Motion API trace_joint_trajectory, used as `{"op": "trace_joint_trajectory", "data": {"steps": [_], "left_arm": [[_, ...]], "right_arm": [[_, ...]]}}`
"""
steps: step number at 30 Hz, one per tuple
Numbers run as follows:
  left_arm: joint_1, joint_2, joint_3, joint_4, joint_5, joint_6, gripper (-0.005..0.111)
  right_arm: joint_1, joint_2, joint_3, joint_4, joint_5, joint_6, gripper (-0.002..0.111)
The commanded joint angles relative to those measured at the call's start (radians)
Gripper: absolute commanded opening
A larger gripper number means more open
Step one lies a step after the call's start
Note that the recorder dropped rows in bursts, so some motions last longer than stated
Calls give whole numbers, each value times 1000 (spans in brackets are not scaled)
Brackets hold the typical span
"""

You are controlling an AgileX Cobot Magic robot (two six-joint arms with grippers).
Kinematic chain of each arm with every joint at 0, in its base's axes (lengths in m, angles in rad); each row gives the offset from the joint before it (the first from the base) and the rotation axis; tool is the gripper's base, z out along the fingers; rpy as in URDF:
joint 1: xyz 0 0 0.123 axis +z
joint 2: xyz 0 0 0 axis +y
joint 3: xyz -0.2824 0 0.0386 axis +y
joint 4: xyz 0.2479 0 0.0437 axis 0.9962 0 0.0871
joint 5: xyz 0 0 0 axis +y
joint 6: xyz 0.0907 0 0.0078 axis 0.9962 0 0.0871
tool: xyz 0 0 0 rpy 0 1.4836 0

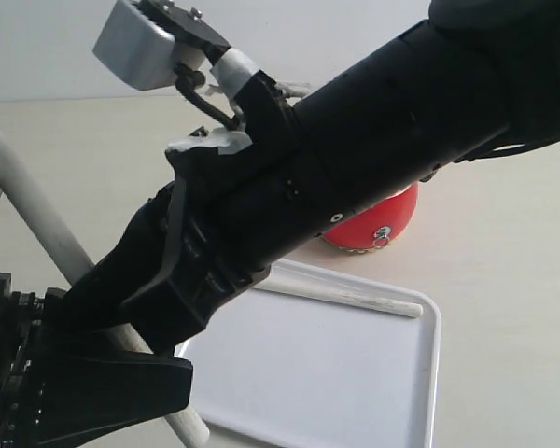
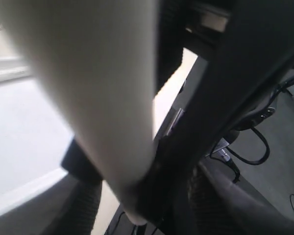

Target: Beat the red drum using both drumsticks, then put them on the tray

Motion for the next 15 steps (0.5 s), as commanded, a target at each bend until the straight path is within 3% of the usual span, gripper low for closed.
{"op": "trace_joint_trajectory", "data": {"steps": [1, 8, 15], "left_arm": [[-4, -3, -10, 7, -26, 4, 52], [-4, -3, -10, 64, -20, -20, 52], [0, -53, -10, 138, -33, -71, 49]], "right_arm": [[-1, -11, -2, 11, -42, 12, 0], [-30, -75, -2, -1, -88, 40, 0], [-188, -117, -2, -69, -24, 95, 0]]}}
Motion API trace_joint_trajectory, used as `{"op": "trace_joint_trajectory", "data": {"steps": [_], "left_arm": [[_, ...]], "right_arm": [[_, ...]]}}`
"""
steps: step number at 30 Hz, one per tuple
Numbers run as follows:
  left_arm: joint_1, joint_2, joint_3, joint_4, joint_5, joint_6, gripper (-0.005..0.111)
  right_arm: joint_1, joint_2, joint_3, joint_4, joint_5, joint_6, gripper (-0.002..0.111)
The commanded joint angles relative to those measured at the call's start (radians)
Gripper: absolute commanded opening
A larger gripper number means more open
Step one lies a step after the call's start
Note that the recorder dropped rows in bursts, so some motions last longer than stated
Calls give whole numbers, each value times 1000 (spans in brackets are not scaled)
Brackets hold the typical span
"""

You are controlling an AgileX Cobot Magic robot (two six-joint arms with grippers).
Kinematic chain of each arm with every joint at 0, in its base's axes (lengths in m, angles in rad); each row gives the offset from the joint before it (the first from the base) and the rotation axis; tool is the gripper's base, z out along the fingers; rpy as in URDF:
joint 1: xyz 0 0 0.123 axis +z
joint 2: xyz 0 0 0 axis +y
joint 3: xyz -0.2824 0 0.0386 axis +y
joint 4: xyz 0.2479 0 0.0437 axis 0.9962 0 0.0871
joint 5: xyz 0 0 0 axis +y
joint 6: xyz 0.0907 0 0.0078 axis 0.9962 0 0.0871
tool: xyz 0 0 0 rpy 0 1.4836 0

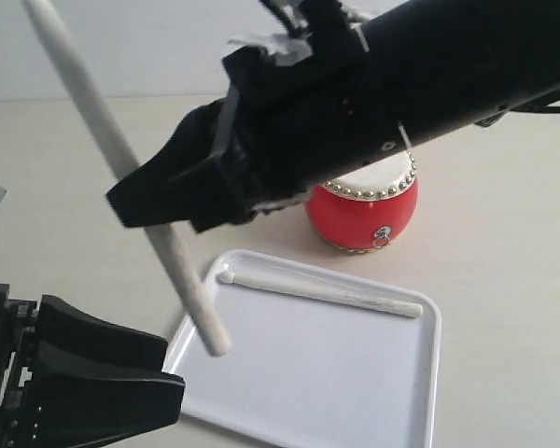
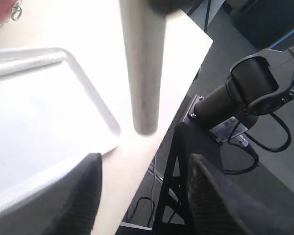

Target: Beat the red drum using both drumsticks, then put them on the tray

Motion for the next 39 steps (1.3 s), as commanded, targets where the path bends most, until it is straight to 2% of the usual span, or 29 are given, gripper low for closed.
{"op": "trace_joint_trajectory", "data": {"steps": [1, 4, 7, 11, 17, 24, 30, 39], "left_arm": [[6, -51, -8, 39, -10, -42, 45], [37, -94, -8, 49, -8, -42, 27], [89, -151, -8, 66, -35, -84, 0], [177, -258, -8, 94, -142, -122, 0], [266, -404, -8, 148, -306, -179, 0], [298, -474, -5, 286, -311, -284, 0], [298, -476, -2, 451, -311, -435, 0], [298, -476, -2, 478, -311, -435, 0]], "right_arm": [[-104, -30, -2, -89, 53, 55, 0], [-153, -28, -2, -231, 75, 149, 0], [-168, -28, -2, -414, 82, 288, 0], [-161, 26, -2, -610, 144, 408, 0], [-44, 178, -2, -819, 190, 510, 0], [96, 335, -58, -1131, 184, 617, 0], [144, 423, -131, -1148, 151, 615, 0], [151, 496, -157, -1139, 108, 584, 0]]}}
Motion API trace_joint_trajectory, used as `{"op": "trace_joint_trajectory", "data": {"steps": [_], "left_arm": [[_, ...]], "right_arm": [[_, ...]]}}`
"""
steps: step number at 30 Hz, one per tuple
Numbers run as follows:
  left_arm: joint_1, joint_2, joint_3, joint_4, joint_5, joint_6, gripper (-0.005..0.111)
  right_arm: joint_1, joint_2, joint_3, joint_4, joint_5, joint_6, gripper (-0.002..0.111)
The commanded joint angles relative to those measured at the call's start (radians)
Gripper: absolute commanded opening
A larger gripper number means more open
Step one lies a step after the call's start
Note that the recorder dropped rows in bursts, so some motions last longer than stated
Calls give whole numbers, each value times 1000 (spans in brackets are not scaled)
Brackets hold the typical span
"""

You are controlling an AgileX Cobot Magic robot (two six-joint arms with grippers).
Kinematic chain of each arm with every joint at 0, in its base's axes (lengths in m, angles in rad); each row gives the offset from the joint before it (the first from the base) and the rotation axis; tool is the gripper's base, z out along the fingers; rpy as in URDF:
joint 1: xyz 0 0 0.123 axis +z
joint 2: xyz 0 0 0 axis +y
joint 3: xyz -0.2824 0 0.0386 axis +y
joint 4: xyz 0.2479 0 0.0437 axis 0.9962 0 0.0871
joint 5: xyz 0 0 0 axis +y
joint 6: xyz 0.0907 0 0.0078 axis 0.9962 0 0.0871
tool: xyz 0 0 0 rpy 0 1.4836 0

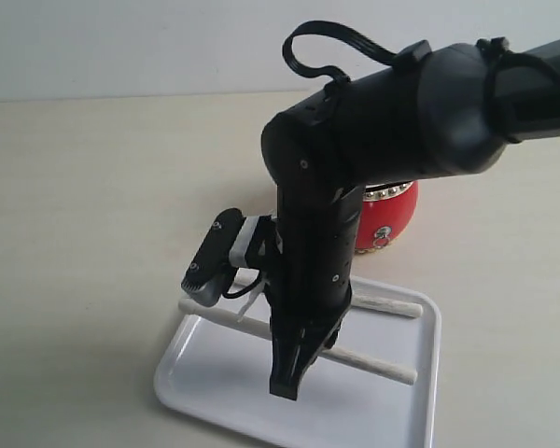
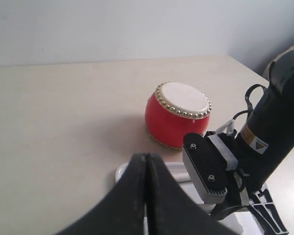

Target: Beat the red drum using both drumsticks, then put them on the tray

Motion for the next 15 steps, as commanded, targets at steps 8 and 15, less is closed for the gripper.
{"op": "trace_joint_trajectory", "data": {"steps": [8, 15], "left_arm": [[3, -8, 0, 24, -1, -9, 0], [3, -8, 0, 24, 1, -9, 0]], "right_arm": [[3, 50, -7, 17, -11, -63, 0], [3, 91, -7, 60, 12, -66, 0]]}}
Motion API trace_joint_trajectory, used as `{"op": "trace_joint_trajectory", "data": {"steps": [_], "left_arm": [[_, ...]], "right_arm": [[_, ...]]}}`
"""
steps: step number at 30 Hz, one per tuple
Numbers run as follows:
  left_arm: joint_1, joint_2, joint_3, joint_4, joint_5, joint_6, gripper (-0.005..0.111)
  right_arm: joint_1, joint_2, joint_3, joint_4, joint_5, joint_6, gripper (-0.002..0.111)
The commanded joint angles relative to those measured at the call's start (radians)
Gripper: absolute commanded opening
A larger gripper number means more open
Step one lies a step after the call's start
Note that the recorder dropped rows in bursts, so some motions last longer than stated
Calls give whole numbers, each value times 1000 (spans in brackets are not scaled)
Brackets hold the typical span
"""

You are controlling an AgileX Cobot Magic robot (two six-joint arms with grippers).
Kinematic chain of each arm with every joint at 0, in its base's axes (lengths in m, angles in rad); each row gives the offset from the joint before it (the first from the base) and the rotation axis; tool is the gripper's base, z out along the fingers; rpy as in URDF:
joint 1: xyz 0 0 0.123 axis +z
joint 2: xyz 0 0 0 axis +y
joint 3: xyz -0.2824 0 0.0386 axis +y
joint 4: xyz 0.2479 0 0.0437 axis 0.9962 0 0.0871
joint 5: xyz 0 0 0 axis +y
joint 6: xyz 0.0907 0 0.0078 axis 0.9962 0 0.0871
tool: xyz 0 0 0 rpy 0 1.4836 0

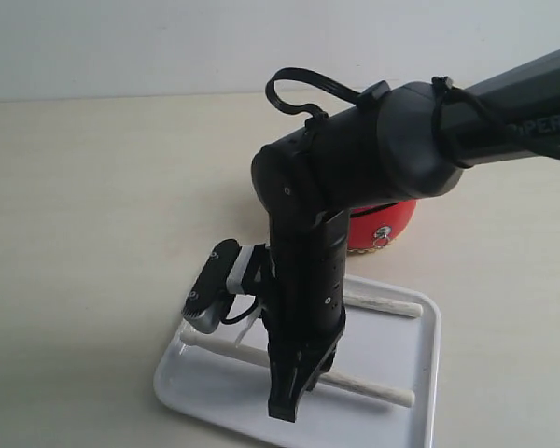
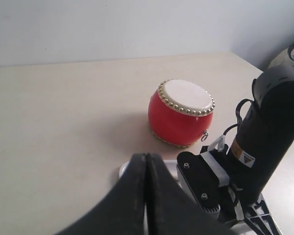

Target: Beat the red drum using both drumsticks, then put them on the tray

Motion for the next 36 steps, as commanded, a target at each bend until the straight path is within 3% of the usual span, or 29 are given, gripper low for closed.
{"op": "trace_joint_trajectory", "data": {"steps": [1, 8, 15, 22, 30, 36], "left_arm": [[3, -8, 0, 3, 1, -4, 0], [3, -8, 0, 3, 1, -4, 0], [3, -8, 0, 3, 1, -4, 0], [3, -8, 0, 3, 1, -4, 0], [3, -8, 0, 33, 2, -4, 0], [3, -8, 0, 34, -2, -4, 0]], "right_arm": [[1, 13, -4, 9, 22, -9, 0], [1, 13, -4, 9, 38, -7, 3], [1, 13, -4, 10, 40, 15, 24], [1, 11, -4, 10, 53, 59, 32], [1, -97, -4, 16, 61, 136, 30], [1, -278, 38, 26, -25, 204, 9]]}}
